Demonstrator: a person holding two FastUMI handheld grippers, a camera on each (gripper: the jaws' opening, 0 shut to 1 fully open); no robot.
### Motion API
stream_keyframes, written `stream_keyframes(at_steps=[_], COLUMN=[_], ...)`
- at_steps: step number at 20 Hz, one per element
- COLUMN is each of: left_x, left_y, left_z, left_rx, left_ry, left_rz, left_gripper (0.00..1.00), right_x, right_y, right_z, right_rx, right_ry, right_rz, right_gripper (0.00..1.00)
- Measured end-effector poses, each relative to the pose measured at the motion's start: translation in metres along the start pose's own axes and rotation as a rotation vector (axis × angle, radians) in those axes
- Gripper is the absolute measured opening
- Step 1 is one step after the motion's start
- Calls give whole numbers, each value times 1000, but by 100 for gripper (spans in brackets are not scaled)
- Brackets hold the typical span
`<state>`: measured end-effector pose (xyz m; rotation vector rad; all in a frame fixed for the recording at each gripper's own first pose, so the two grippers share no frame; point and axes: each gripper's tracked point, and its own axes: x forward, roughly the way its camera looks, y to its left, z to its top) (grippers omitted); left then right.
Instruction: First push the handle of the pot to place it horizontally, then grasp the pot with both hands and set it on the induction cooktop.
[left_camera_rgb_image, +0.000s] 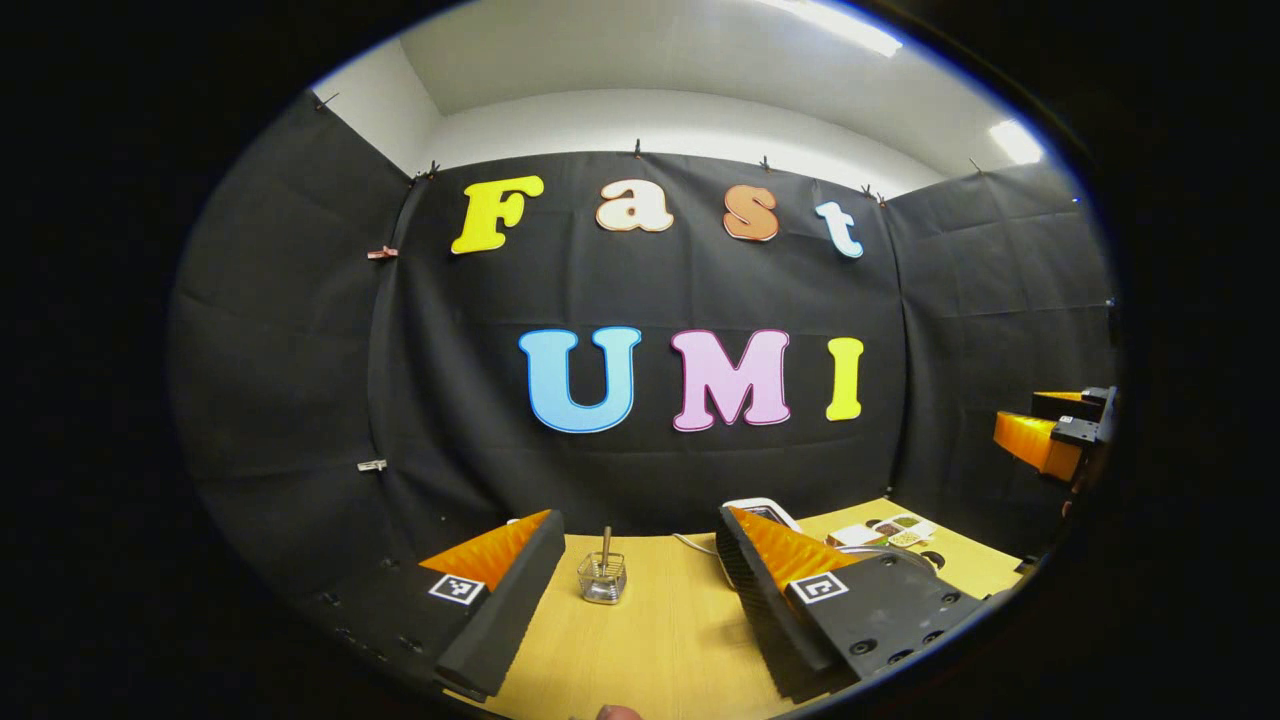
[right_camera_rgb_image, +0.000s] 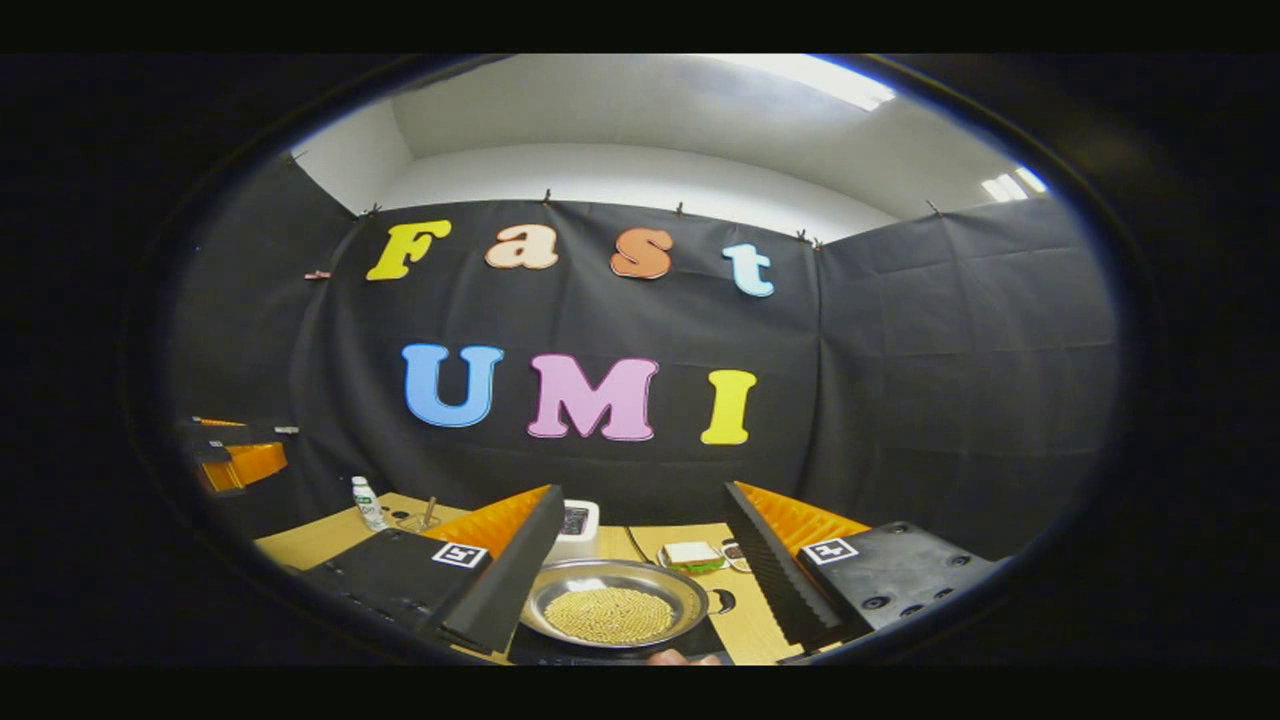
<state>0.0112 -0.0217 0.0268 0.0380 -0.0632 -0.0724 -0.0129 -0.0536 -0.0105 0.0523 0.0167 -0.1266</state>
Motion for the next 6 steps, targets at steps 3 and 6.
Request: stream_keyframes(at_steps=[3,6], left_x=[-1,-3], left_y=[3,0], left_z=[1,0], left_rx=[13,11], left_ry=[-1,5], left_rz=[9,-1], left_gripper=[95,95], right_x=[0,-3], right_y=[3,2], right_z=[-1,-3], right_rx=[-2,-7], right_ry=[5,15], right_rz=[8,11], right_gripper=[98,98])
